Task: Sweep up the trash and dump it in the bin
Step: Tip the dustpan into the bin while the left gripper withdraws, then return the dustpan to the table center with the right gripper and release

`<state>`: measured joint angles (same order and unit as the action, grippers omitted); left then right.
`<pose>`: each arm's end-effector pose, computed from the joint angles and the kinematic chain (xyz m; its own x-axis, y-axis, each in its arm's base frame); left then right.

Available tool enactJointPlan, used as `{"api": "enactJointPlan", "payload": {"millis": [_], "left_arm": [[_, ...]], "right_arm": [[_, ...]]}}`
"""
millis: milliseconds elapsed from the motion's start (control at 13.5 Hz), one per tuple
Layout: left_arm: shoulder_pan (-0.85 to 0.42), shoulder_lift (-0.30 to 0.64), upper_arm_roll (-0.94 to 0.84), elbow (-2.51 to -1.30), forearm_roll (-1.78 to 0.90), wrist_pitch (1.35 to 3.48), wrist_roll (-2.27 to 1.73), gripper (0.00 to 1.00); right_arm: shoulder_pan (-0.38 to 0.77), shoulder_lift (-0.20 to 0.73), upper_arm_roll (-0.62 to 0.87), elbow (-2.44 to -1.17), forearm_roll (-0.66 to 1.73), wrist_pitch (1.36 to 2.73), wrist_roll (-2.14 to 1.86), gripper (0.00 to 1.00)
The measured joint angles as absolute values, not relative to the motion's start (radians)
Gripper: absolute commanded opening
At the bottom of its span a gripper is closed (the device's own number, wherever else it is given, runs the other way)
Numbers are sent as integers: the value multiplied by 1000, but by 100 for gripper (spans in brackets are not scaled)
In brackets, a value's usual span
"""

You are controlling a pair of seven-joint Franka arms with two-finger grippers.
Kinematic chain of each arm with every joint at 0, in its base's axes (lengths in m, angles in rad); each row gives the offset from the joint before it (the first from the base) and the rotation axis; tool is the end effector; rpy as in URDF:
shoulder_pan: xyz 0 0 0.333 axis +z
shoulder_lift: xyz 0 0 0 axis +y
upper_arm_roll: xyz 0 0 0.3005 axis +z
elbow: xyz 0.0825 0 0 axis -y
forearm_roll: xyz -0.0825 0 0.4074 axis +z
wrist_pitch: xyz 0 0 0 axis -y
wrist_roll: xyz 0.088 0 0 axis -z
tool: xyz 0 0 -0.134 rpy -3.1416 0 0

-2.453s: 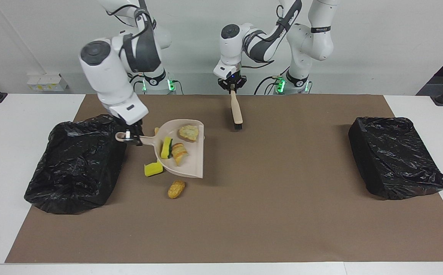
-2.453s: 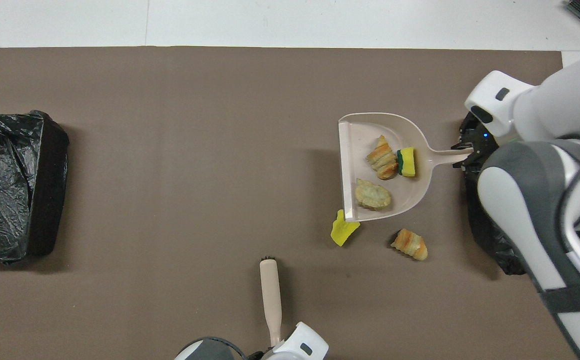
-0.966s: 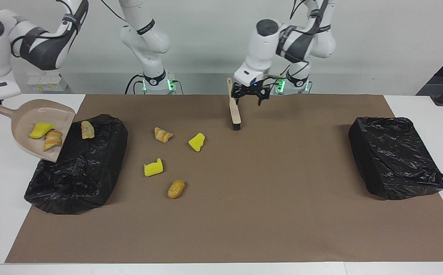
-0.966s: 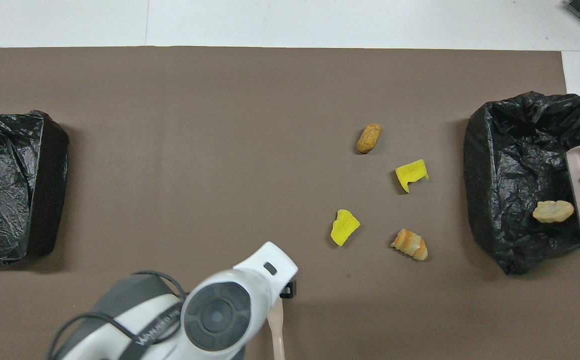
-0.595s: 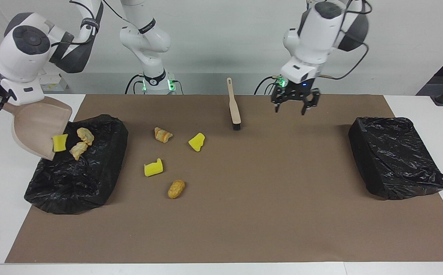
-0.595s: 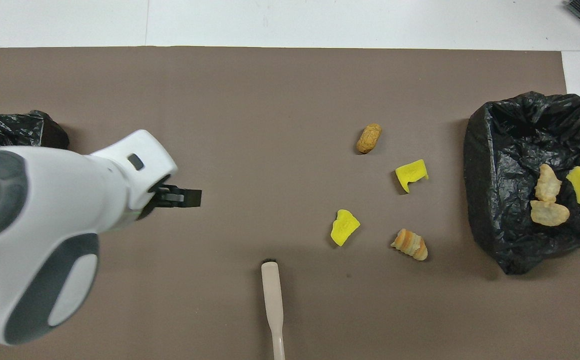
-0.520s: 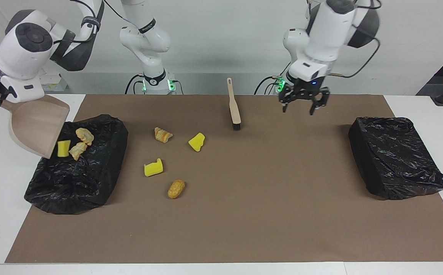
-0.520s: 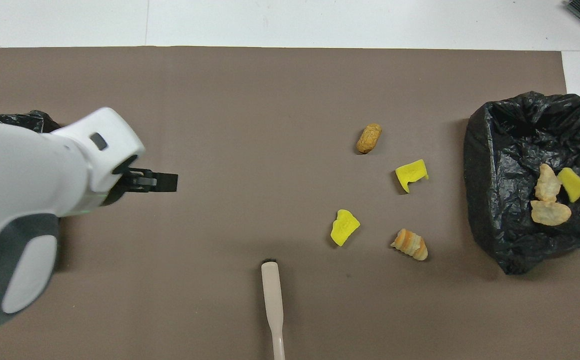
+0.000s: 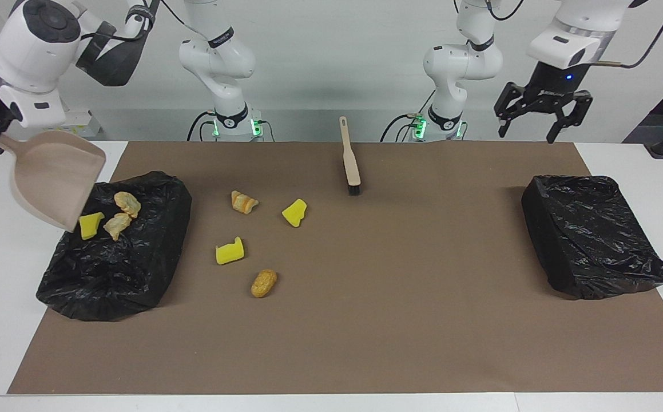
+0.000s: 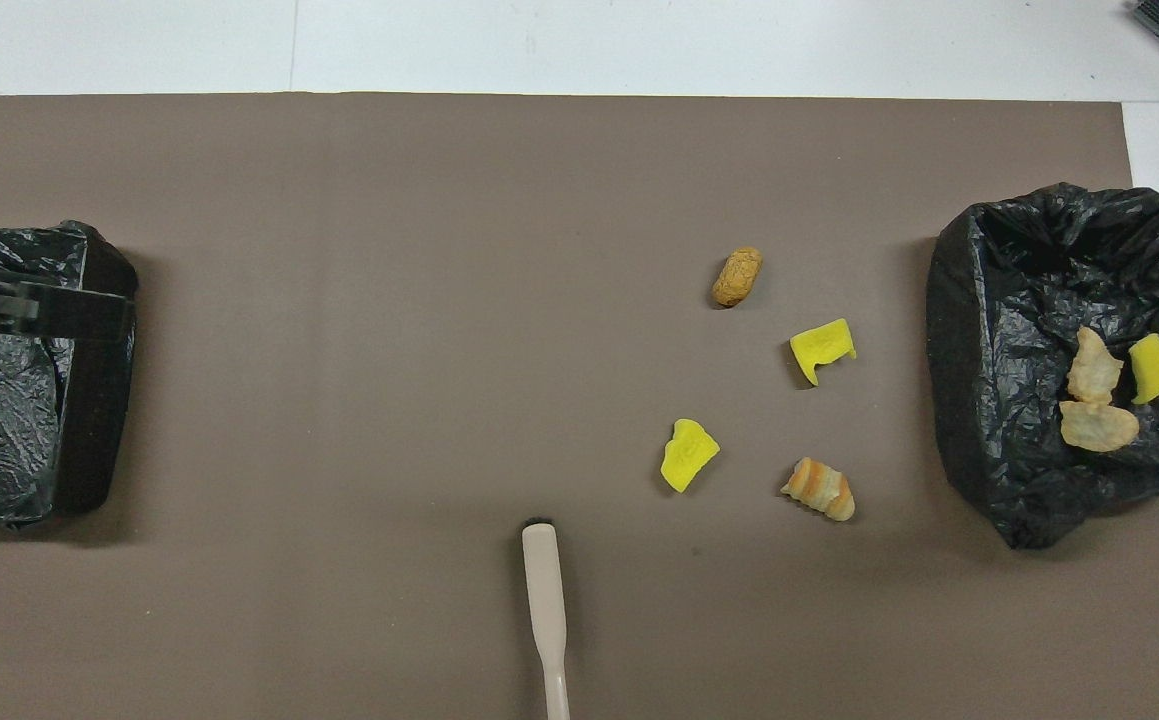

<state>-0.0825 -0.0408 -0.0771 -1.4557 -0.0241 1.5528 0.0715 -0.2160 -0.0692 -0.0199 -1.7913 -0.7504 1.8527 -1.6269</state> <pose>0.5576 -0.0941 0.6607 0.9637 -0.2283 0.1385 -0.2320 -0.9727 0.0108 0.5527 -0.2063 0.5648 0.0151 0.7374 -0.6752 0.9998 -0.0033 0.0188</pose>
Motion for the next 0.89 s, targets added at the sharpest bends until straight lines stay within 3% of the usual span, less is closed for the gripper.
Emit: {"api": "enactJointPlan", "payload": {"millis": [297,892], "left_arm": [[-82,30,-79,-1369,-24,1503,103,100],[-71,19,-78,-1361,-24,1472,103,100]], "right_arm": [[-177,-67,-18,-1801,-516,1854,-1545,0],[123,10,-8,-1817,-324,1845,-875,0]]}}
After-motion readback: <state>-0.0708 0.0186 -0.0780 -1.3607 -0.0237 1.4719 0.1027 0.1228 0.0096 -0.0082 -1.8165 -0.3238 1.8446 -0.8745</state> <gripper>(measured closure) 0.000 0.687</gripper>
